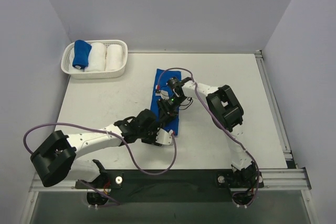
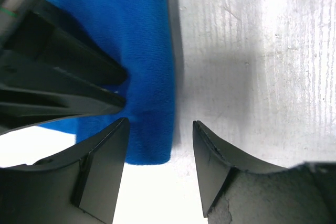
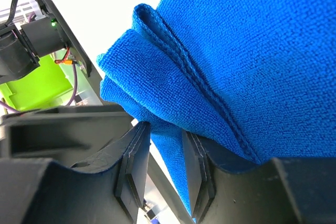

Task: Roll the towels
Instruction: Roll the towel

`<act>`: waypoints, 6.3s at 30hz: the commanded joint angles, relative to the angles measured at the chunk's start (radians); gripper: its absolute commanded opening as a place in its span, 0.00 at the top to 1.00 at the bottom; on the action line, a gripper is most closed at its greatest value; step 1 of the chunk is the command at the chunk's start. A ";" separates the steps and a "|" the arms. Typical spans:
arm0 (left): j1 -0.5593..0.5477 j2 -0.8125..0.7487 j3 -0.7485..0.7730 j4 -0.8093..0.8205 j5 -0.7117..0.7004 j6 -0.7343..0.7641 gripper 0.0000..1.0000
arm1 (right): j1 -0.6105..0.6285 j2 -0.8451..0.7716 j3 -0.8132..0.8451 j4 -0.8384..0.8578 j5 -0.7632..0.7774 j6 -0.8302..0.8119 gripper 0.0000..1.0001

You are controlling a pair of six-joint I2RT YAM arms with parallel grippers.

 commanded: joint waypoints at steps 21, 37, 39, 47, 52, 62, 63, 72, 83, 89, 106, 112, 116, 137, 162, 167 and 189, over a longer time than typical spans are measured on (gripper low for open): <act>0.043 0.164 0.134 -0.231 0.233 0.002 0.87 | -0.053 -0.060 -0.054 -0.054 0.054 -0.051 0.69; 0.352 0.714 0.630 -0.814 0.745 -0.043 1.00 | -0.420 -0.724 -0.257 -0.202 0.124 -0.366 0.51; 0.378 0.794 0.705 -0.868 0.781 -0.036 1.00 | -0.405 -0.798 -0.332 -0.203 0.151 -0.410 0.50; 0.462 1.021 0.897 -1.040 0.818 0.000 1.00 | -0.123 -1.011 -0.482 -0.222 0.405 -0.556 0.55; 0.465 1.073 0.968 -1.084 0.796 -0.026 1.00 | 0.108 -0.970 -0.473 -0.170 0.583 -0.567 0.52; 0.467 1.127 1.009 -1.094 0.785 -0.072 0.96 | 0.413 -0.668 -0.384 0.106 0.902 -0.582 0.48; 0.467 1.130 1.012 -1.095 0.784 -0.075 0.94 | 0.420 -0.634 -0.384 0.123 0.902 -0.588 0.48; 0.467 1.146 1.028 -1.104 0.782 -0.082 0.91 | 0.414 -0.495 -0.490 0.297 0.844 -0.625 0.53; 0.482 1.074 0.959 -1.071 0.804 -0.052 0.89 | 0.258 -0.435 -0.485 0.220 0.549 -0.553 1.00; 0.551 0.837 0.752 -0.959 0.864 -0.026 0.65 | 0.157 -0.373 -0.449 0.070 0.223 -0.515 1.00; 0.849 0.107 0.441 -0.702 0.752 0.028 0.48 | -0.020 0.024 -0.141 -0.260 -0.193 -0.537 1.00; 0.397 -0.231 0.161 -0.275 0.410 -0.014 0.36 | -0.048 0.151 -0.038 -0.366 -0.228 -0.525 1.00; 0.140 -0.286 0.003 -0.081 0.175 0.051 0.34 | -0.064 0.206 0.022 -0.430 -0.245 -0.539 1.00; -0.050 0.141 -0.117 0.416 -0.034 0.178 0.46 | -0.080 0.325 0.142 -0.590 -0.256 -0.587 1.00; 0.267 0.712 0.696 -0.780 0.653 -0.146 0.94 | -0.587 -0.453 -0.028 -0.418 -0.019 -0.513 0.54; 0.335 0.938 0.963 -0.968 0.698 -0.130 0.93 | -0.569 -0.753 -0.283 -0.297 0.006 -0.533 0.56; 0.275 1.121 1.158 -1.043 0.649 -0.323 0.93 | 0.060 -0.898 -0.427 -0.154 0.546 -0.594 0.52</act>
